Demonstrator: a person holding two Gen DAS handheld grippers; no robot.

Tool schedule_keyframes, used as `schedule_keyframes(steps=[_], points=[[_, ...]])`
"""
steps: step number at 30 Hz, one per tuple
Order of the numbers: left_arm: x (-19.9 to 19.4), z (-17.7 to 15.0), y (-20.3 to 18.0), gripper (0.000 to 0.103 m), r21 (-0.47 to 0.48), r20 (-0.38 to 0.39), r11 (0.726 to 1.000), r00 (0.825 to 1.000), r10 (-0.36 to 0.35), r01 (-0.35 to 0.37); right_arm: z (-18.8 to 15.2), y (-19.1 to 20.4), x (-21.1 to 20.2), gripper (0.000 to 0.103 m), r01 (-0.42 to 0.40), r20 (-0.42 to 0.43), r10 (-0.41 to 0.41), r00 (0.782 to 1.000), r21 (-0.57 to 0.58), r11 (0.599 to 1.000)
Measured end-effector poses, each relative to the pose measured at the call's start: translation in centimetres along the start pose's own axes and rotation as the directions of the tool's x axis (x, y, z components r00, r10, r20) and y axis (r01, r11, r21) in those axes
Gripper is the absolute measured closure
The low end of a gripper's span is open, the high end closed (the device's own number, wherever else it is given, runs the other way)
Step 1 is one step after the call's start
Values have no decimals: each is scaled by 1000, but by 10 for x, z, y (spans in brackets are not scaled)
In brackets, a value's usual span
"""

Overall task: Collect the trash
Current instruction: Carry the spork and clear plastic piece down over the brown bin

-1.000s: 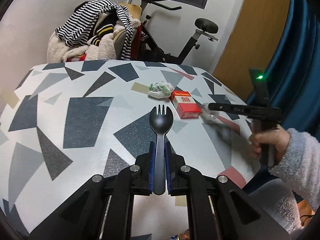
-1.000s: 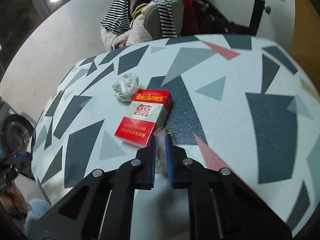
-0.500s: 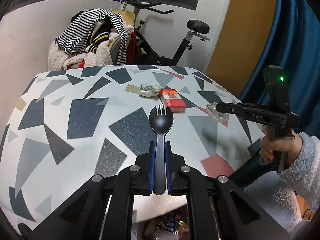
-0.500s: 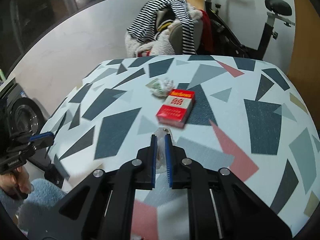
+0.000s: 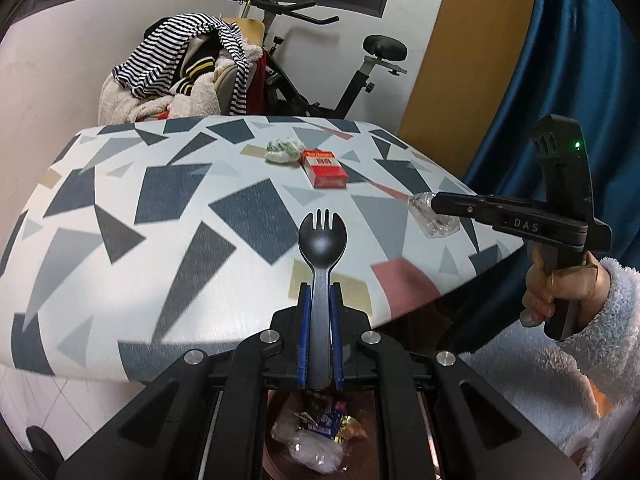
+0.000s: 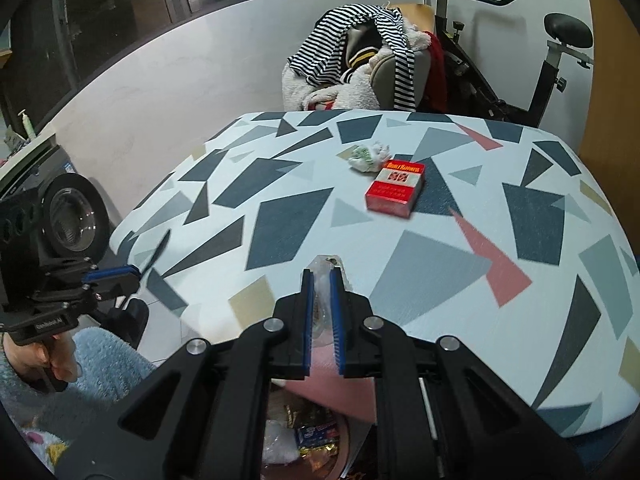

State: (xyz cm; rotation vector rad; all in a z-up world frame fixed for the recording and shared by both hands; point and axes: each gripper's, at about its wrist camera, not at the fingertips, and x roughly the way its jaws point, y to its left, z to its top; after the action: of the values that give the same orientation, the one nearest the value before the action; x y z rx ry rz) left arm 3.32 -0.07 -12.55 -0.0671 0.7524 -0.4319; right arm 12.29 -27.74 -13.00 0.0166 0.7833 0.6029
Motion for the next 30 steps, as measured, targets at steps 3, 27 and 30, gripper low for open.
schedule_keyframes(steps=[3,27,30], points=[[-5,-13,-3,93,4,-8,1000,1000,-4,4,-9,7,-6,91,-9,2,9,1000,2,1000],[-3,-78,-8,93,-40,-90,999,995,-36,32,-67,35,-11,91,-70,-37,72,997,53,996],[1,-79,-10,93,-34,-103,998,993,-51,47,-69,36,-10,91,-75,-43,78,996,56,996]])
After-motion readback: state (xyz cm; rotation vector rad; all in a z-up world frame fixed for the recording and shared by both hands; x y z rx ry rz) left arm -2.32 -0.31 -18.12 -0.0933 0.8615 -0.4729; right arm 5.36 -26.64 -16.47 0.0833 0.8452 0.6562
